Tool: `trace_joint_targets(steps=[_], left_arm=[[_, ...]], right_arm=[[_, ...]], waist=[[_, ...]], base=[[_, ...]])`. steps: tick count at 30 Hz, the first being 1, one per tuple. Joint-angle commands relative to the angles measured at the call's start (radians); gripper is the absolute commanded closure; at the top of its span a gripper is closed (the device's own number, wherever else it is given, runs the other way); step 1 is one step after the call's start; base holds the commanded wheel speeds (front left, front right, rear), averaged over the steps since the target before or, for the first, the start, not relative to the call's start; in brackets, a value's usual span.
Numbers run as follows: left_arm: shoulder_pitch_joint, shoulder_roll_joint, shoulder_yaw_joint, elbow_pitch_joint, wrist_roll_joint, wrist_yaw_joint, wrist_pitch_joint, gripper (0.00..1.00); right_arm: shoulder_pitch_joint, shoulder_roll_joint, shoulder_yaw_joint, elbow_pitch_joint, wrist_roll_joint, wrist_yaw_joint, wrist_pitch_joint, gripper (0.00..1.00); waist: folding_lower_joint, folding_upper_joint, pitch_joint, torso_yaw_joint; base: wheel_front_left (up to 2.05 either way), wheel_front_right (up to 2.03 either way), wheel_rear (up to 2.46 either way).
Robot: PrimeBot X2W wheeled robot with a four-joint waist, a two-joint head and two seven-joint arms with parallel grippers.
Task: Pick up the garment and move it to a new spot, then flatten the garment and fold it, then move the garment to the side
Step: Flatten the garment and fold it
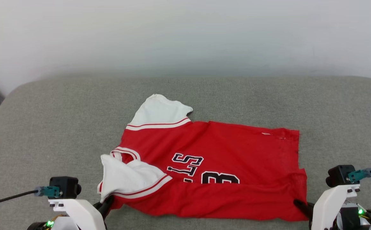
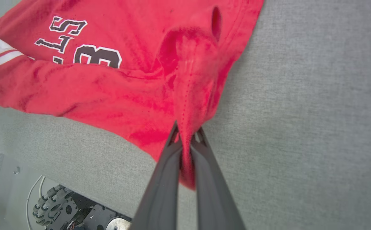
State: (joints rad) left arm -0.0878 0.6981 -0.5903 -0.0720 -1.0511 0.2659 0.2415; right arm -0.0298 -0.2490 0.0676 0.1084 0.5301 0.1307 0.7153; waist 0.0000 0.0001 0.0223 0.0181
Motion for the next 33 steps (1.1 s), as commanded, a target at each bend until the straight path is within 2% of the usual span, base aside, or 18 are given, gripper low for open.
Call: trace_joint_targets(steps=[1,6,10,11,12,13,14,19,24,27,33], left_arm=[[0.026,0.010,0.005,-0.010,-0.006,0.013,-0.004,1.00],[0.078,0.026,0.013,-0.033,-0.025,0.037,-0.005,1.00],[0.098,0.015,0.001,-0.026,-0.046,0.029,0.013,1.00],[0.099,0.007,0.001,-0.019,-0.054,0.026,0.011,1.00],[0.100,-0.001,-0.003,-0.012,-0.062,0.021,0.018,0.82],[0.099,-0.006,-0.005,-0.004,-0.065,0.015,0.021,0.13],[0.095,-0.009,-0.006,0.007,-0.065,0.012,0.019,0.00],[0.076,-0.022,0.022,0.053,-0.045,0.014,-0.047,0.00],[0.041,-0.023,0.063,0.073,0.004,0.026,-0.145,0.00],[0.003,-0.027,0.081,0.078,0.038,0.037,-0.192,0.00],[-0.116,-0.038,0.113,0.099,0.077,0.025,-0.242,0.00]], right_arm=[[0.022,-0.002,-0.003,-0.012,0.012,0.000,0.003,1.00],[0.063,-0.004,-0.027,-0.029,0.011,0.000,0.012,1.00],[0.091,0.010,-0.035,-0.015,0.010,0.000,0.006,1.00],[0.096,0.013,-0.034,-0.011,0.010,0.000,-0.005,0.45],[0.096,0.016,-0.035,-0.006,0.006,0.000,-0.020,0.00],[0.101,0.017,-0.032,0.000,0.002,0.000,-0.034,0.00],[0.108,0.019,-0.026,0.002,0.002,0.000,-0.050,0.00],[0.112,0.009,-0.019,-0.031,-0.051,0.000,-0.232,0.00],[0.088,0.031,-0.048,-0.072,-0.145,0.000,-0.435,0.00],[0.071,0.053,-0.061,-0.099,-0.200,0.000,-0.515,0.00],[0.020,0.101,-0.073,-0.161,-0.275,0.000,-0.605,0.00]], waist=[[0.0000,-0.0001,-0.020,0.001],[0.0000,-0.0001,-0.032,0.004],[0.0000,-0.0001,-0.031,0.005],[0.0000,-0.0001,-0.030,0.005],[0.0000,-0.0001,-0.028,0.005],[0.0000,-0.0001,-0.027,0.005],[0.0000,-0.0001,-0.026,0.005],[0.0000,-0.0001,-0.027,-0.013],[0.0000,-0.0001,-0.030,-0.050],[0.0000,-0.0001,-0.026,-0.077],[0.0000,-0.0001,0.038,-0.135]], base=[[0.00,0.00,0.00],[0.00,0.00,0.00],[0.00,0.00,0.00],[0.00,0.00,0.00],[0.00,0.00,0.00],[0.00,0.00,0.00],[0.00,0.00,0.00],[0.00,0.00,0.00],[0.00,0.00,0.00],[0.00,0.00,0.00],[0.00,0.00,0.00]])
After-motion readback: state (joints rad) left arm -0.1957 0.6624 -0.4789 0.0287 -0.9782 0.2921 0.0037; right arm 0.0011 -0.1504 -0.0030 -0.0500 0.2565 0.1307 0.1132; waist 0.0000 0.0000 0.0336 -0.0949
